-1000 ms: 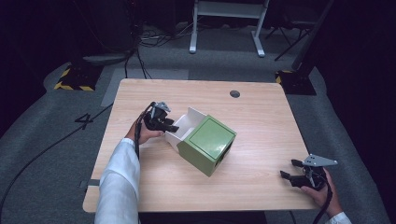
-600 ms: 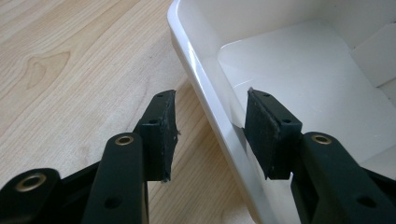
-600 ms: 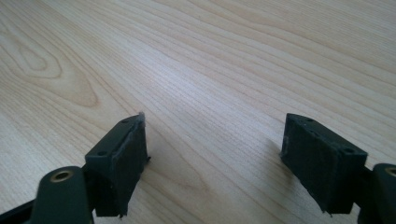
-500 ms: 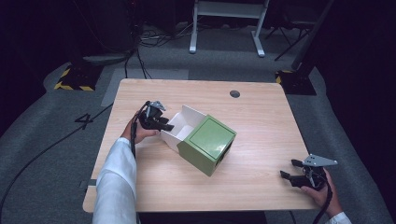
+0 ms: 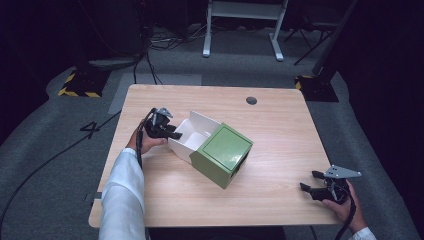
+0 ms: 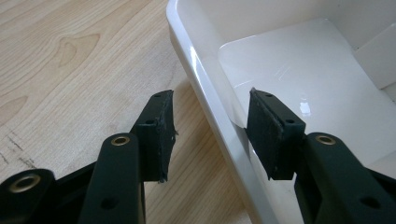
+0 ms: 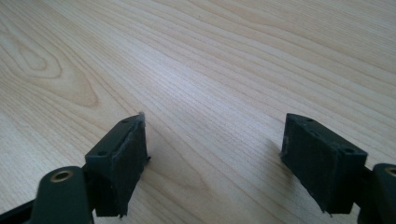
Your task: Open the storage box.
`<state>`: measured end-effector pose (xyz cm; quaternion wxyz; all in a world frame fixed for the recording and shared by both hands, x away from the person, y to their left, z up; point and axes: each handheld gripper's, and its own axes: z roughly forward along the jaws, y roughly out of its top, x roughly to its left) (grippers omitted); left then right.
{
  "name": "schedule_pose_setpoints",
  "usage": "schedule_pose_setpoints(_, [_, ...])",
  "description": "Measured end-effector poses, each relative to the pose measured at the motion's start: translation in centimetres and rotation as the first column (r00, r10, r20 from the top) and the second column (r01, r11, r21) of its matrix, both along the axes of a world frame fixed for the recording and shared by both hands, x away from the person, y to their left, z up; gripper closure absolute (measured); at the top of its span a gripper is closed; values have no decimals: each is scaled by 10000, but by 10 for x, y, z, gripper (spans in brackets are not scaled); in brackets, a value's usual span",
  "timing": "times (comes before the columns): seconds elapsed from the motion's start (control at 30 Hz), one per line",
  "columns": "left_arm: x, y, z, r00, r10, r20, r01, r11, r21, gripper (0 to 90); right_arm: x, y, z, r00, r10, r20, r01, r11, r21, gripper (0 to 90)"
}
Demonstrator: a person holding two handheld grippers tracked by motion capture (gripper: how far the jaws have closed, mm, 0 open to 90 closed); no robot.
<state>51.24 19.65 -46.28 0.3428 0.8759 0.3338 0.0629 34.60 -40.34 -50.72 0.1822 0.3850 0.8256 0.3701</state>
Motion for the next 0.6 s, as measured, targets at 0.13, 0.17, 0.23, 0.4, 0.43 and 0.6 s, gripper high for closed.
schedule_pose_setpoints(0.13, [0,3,1,9999,115,65,-115,9999,19,512,0,0,0,10000,0,0,0,10000,2,225])
schedule_pose_setpoints(0.17, [0,4,2,9998,177,83,-177,9998,-19,513,0,0,0,10000,0,0,0,10000,2,225])
schedule_pose_setpoints(0.23, [0,6,3,9996,237,166,-236,9997,-101,513,0,0,0,10000,2,1,-2,10000,3,225])
schedule_pose_setpoints(0.4, [-2,9,10,9975,552,437,-547,9984,-121,478,0,0,0,10000,0,1,0,10000,3,225])
schedule_pose_setpoints(0.43, [-2,10,13,9967,627,518,-622,9980,-111,469,0,0,0,10000,1,2,-1,10000,6,225])
schedule_pose_setpoints(0.6, [-8,15,27,9894,971,1082,-968,9953,-79,426,0,0,0,10000,-1,-1,1,10000,6,225])
